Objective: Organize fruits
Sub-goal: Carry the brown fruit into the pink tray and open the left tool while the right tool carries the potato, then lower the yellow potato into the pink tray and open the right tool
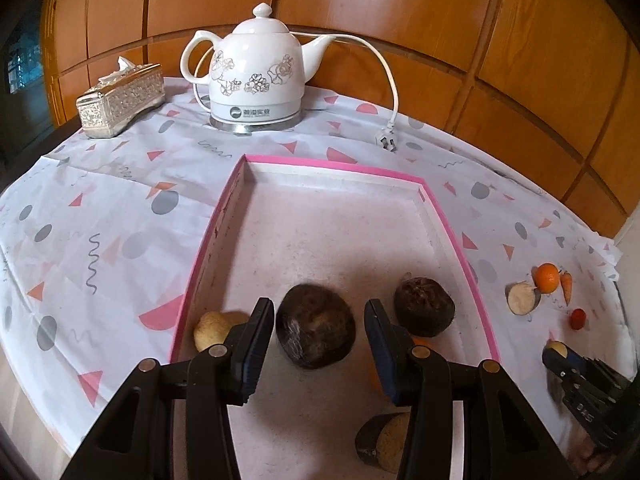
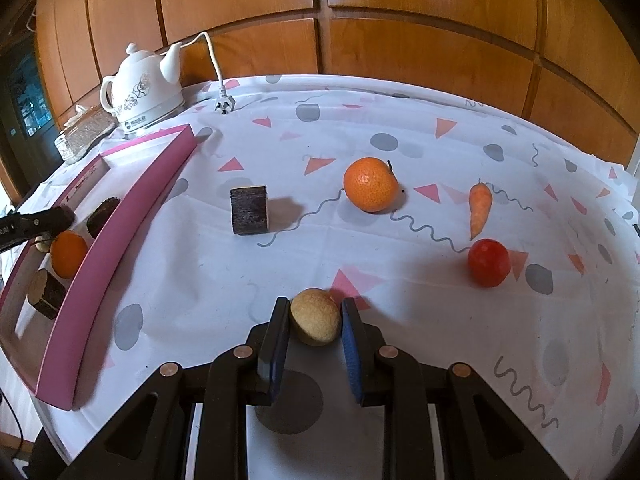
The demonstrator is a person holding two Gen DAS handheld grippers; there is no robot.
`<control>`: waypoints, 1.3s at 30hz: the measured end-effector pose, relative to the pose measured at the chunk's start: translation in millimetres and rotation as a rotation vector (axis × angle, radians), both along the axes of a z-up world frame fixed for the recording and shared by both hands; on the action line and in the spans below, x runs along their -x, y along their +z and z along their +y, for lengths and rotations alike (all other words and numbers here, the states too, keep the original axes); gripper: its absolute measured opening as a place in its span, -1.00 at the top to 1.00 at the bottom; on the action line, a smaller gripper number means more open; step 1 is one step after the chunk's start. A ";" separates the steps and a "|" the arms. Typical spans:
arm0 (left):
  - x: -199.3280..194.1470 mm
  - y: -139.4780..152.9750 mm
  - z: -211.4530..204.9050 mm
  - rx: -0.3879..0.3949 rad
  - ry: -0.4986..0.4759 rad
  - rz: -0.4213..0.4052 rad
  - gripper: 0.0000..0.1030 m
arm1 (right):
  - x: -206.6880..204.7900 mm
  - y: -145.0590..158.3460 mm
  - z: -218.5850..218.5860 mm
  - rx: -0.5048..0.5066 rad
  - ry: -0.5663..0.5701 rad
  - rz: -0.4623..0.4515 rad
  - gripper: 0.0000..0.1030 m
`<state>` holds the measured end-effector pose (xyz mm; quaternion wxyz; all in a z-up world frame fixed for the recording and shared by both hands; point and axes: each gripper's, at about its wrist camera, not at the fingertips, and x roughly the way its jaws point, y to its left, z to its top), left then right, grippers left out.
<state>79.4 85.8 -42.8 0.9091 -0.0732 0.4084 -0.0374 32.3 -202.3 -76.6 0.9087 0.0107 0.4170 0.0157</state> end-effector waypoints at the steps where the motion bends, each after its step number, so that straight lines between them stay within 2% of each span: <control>1: 0.9 -0.5 -1.5 -0.006 0.003 -0.004 0.02 | 0.0 0.0 0.6 0.004 0.001 -0.001 0.51; 7: 6.4 0.6 -0.1 -0.022 0.053 -0.025 -0.43 | 1.0 -0.6 1.1 0.005 0.002 -0.015 0.51; 9: 8.7 1.7 2.3 -0.011 0.065 -0.030 -0.45 | 1.0 -0.6 0.7 0.002 0.002 -0.017 0.51; 11: 12.7 4.1 2.7 -0.025 0.085 -0.046 -0.57 | 1.1 -0.7 0.2 -0.001 0.001 -0.020 0.51; 16: 23.2 12.0 0.7 -0.056 0.102 -0.074 -0.73 | 2.2 -0.6 1.0 0.004 -0.001 -0.027 0.51; 19: 29.9 18.0 -0.9 -0.046 0.094 -0.091 -0.85 | 2.7 -0.7 1.5 0.009 0.000 -0.033 0.51; 31: 48.6 27.3 -11.7 -0.061 0.072 -0.101 -0.99 | 2.4 3.5 3.0 -0.007 -0.009 -0.022 0.52; 39: 49.9 27.0 -5.9 -0.052 0.078 -0.101 -0.99 | 1.7 24.4 27.2 -0.043 0.063 -0.041 0.52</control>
